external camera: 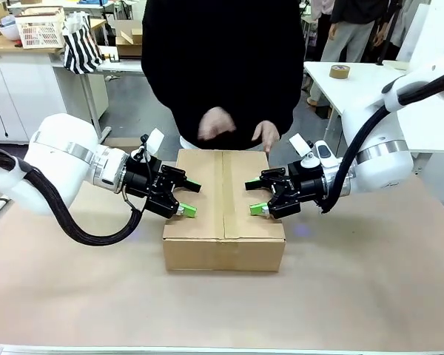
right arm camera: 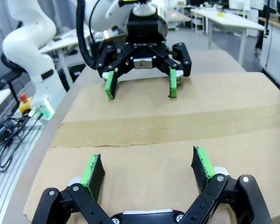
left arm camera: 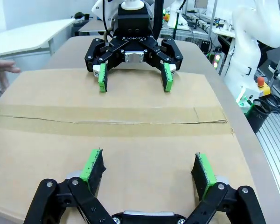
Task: Pack the gift set into the box.
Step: Press and hold the closed box until the human finishes sealing it.
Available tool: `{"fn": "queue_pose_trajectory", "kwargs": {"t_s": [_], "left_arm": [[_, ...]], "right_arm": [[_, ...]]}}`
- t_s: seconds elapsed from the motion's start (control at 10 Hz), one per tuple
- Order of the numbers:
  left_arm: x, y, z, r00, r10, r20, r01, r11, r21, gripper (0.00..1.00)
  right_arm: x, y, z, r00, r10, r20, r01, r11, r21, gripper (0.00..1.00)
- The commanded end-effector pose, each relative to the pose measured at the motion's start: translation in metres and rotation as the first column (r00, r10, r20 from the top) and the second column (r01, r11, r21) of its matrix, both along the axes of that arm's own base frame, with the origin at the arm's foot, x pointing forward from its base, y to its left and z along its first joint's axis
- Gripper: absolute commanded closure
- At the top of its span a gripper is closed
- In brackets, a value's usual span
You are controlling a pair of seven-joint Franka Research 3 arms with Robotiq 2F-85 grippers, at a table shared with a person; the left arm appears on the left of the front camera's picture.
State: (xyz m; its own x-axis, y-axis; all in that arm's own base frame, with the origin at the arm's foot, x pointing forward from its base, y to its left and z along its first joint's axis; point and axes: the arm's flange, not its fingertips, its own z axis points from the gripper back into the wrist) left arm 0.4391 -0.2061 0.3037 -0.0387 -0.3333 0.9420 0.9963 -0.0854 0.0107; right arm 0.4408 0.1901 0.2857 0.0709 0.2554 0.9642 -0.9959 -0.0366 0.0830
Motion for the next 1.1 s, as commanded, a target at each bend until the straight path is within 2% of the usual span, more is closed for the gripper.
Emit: {"fn": "queue_pose_trajectory", "kwargs": {"t_s": [0.0, 1.0], "left_arm": [[-0.0019, 0.0023, -0.0048, 1.0, -0.008, 0.007, 0.008, 1.0, -0.003, 0.0], [-0.0019, 0.0023, -0.0048, 1.0, -0.008, 0.007, 0.008, 1.0, -0.003, 0.0]], "right_arm": [[-0.0009, -0.0003, 0.0, 1.0, -0.002, 0.0, 0.002, 1.0, -0.001, 0.0], [-0.0009, -0.0003, 0.0, 1.0, -0.002, 0.0, 0.002, 1.0, -0.001, 0.0]]}}
